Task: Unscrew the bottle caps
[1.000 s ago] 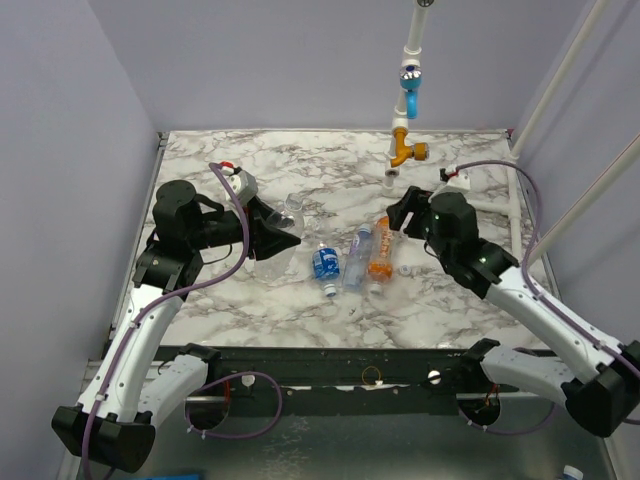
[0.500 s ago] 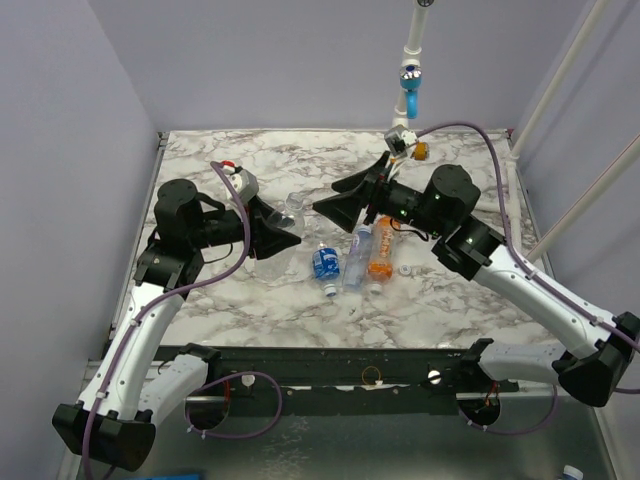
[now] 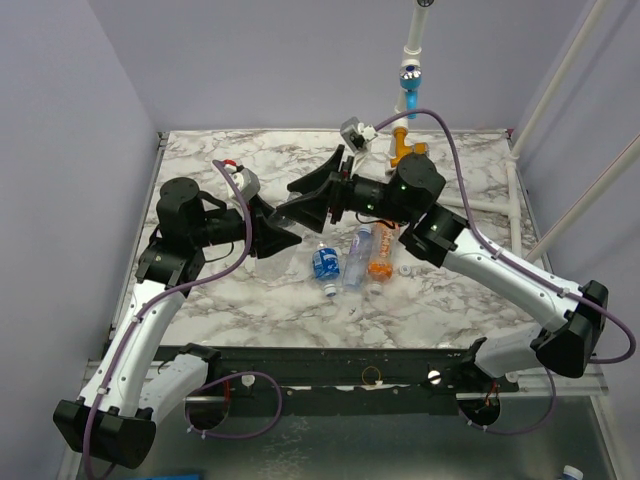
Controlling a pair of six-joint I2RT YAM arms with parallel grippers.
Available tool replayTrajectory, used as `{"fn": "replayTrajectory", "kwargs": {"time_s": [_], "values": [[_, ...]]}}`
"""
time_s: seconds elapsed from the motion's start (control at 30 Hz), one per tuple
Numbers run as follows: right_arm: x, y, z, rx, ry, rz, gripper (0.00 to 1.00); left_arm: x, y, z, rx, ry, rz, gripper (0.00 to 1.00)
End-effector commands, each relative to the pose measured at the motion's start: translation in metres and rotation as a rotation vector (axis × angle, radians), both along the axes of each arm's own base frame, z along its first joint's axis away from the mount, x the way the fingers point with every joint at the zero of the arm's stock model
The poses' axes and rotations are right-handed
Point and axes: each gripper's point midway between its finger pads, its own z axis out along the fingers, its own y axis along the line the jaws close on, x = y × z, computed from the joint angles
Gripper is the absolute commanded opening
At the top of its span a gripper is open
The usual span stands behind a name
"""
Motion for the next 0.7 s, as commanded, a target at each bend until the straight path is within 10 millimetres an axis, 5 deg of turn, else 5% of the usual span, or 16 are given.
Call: {"fn": "replayTrajectory", "kwargs": {"time_s": [0.0,0.17,0.3,0.33,0.43,0.67], "values": [[0.006,0.009,-0.014,-0.05,-0.008,-0.029,0.68,0.0,0.001,0.011,-0.007,-0.033,0.002,0.18],[0.012,0.009,-0.028,-0.083,0.008,-0.066,0.55,-0.004,0.001,0.014,-0.013,-0.042,-0.005,0.18],[0.014,0.011,-0.033,-0.093,0.016,-0.066,0.23,-0.006,0.001,0.013,-0.013,-0.042,-0.005,0.22],[0.015,0.011,-0.033,-0.093,0.017,-0.072,0.17,-0.006,0.001,0.013,-0.013,-0.037,-0.004,0.29],[0.023,0.012,-0.036,-0.113,0.007,-0.109,0.08,-0.004,0.003,0.012,-0.015,-0.029,0.019,0.95],[0.063,0.008,-0.042,-0.209,-0.115,-0.284,0.01,0.007,0.023,0.004,0.015,-0.047,0.228,0.99]]}}
